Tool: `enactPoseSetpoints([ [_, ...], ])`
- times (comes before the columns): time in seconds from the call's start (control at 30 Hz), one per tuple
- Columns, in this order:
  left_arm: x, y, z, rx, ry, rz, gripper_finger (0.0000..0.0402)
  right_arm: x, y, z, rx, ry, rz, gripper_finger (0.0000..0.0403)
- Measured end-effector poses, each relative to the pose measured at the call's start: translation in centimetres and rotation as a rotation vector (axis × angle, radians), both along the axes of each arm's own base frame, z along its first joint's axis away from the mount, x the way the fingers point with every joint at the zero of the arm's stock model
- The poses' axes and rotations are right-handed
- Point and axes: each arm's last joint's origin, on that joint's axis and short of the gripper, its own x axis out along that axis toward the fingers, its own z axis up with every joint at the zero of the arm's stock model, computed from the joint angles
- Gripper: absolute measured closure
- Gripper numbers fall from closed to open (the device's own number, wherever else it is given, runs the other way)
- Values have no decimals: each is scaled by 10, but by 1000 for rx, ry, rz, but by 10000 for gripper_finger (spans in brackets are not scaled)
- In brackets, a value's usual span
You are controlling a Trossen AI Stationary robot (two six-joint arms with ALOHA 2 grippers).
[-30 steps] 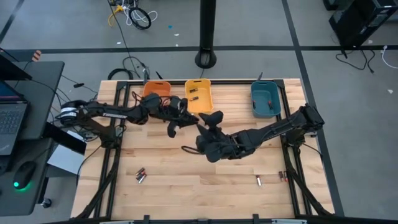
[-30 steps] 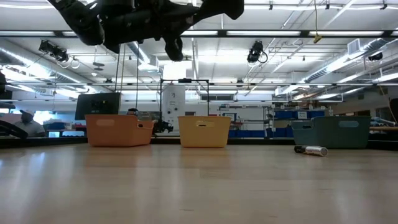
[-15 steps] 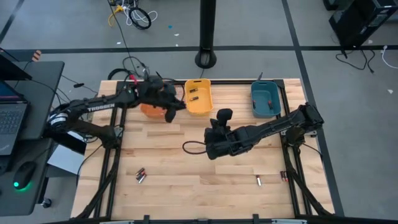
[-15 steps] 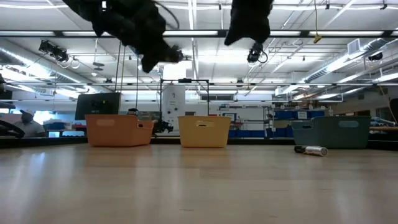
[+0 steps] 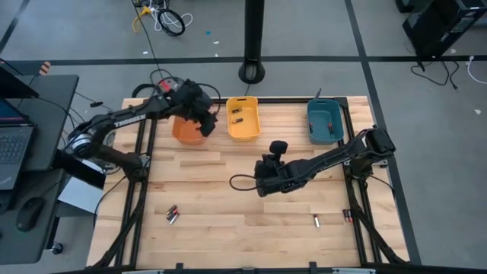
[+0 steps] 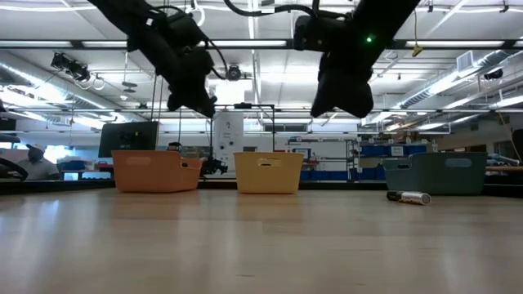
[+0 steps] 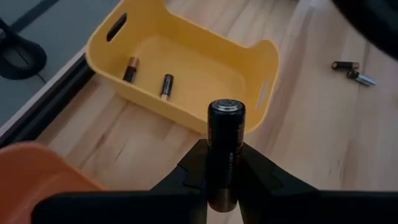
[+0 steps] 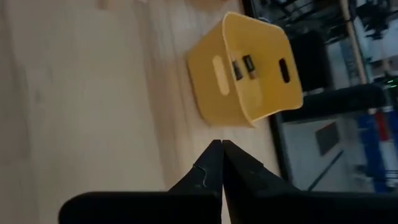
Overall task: Sort batteries
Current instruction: Put the black battery into the yellow bin
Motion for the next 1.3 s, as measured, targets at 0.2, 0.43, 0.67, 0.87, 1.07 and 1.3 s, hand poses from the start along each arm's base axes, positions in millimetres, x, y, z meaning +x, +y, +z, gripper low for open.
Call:
enactPoseSetpoints([
  [0.2, 31, 22, -3, 7, 88, -74, 346, -6, 0, -15, 64, -33, -38, 396],
  [0.43, 72, 48, -4, 86, 208, -199, 346, -17, -1, -41, 154, -29, -54, 396],
  [0.67, 116, 70, -20, 124, 287, -261, 346, -31, 7, -55, 184, -51, -101, 396],
  [0.87, 137, 86, -46, 120, 410, -326, 346, -38, 20, -59, 205, -78, -102, 396],
  [1.07, 143, 83, -68, 129, 495, -417, 346, -41, 26, -60, 214, -89, -97, 396],
  [1.3, 147, 78, -76, 179, 551, -478, 346, -40, 26, -60, 217, -99, -97, 396],
])
